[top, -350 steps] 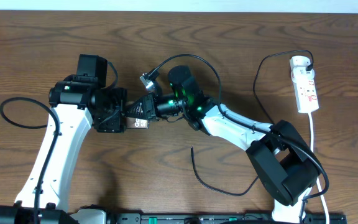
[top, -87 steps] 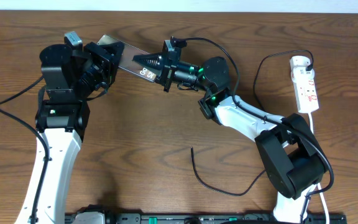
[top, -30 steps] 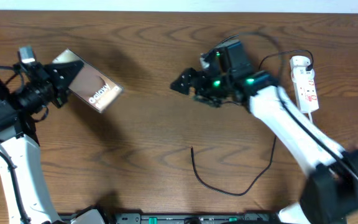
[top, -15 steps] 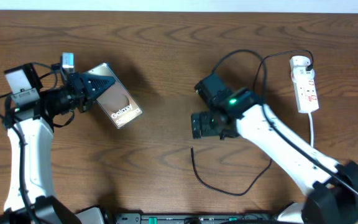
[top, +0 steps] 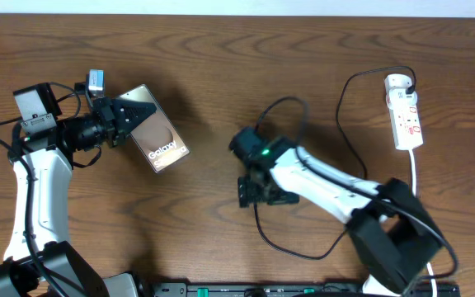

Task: Plug charger to phone and switch on socket
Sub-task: 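Lower the right gripper to the table and grasp the black cable's plug, then lift the plug with the right gripper toward the phone's bottom end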

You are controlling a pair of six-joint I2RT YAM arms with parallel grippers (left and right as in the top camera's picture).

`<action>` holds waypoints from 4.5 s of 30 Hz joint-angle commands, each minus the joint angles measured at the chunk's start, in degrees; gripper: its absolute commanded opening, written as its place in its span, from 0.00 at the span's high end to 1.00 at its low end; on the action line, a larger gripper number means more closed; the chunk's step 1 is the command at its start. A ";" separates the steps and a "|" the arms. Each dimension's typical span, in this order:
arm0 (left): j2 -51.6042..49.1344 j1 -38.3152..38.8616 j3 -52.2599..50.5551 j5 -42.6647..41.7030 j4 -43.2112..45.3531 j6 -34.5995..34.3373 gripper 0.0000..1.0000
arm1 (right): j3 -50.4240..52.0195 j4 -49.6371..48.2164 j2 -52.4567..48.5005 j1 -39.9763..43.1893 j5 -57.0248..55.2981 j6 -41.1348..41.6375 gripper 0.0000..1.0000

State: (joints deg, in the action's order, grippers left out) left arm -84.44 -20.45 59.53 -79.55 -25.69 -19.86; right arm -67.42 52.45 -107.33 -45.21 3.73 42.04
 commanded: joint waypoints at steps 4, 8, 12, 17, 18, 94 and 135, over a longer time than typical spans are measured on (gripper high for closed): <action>-0.02 0.15 0.42 -8.55 0.02 3.58 0.93 | 0.33 -0.98 -3.04 -2.86 -0.13 5.95 0.19; -0.09 0.15 0.42 -8.55 0.04 3.78 0.93 | 0.33 -1.29 -3.06 -2.89 -0.20 6.27 0.35; -0.11 0.15 0.42 -8.55 0.04 3.82 0.93 | 0.37 -1.53 -3.06 -2.89 -0.57 6.62 0.52; -0.11 0.11 0.42 -8.52 0.04 4.22 0.93 | 0.44 -1.77 -3.06 -2.89 -0.59 6.82 0.76; -0.11 0.11 0.42 -8.52 0.04 4.24 0.93 | 0.44 -1.88 -3.06 -2.89 -0.59 6.82 0.79; -0.11 0.13 0.42 -10.58 3.26 4.15 0.93 | -6.25 16.83 10.64 22.10 71.43 -77.42 0.99; 1.09 6.29 0.44 -10.49 19.28 -6.71 0.93 | 1.11 -29.20 1.14 12.96 85.74 -50.38 0.99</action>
State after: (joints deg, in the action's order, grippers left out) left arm -84.44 -14.35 59.53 -87.13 -8.10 -22.28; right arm -66.50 24.64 -104.09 -32.08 87.07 -14.09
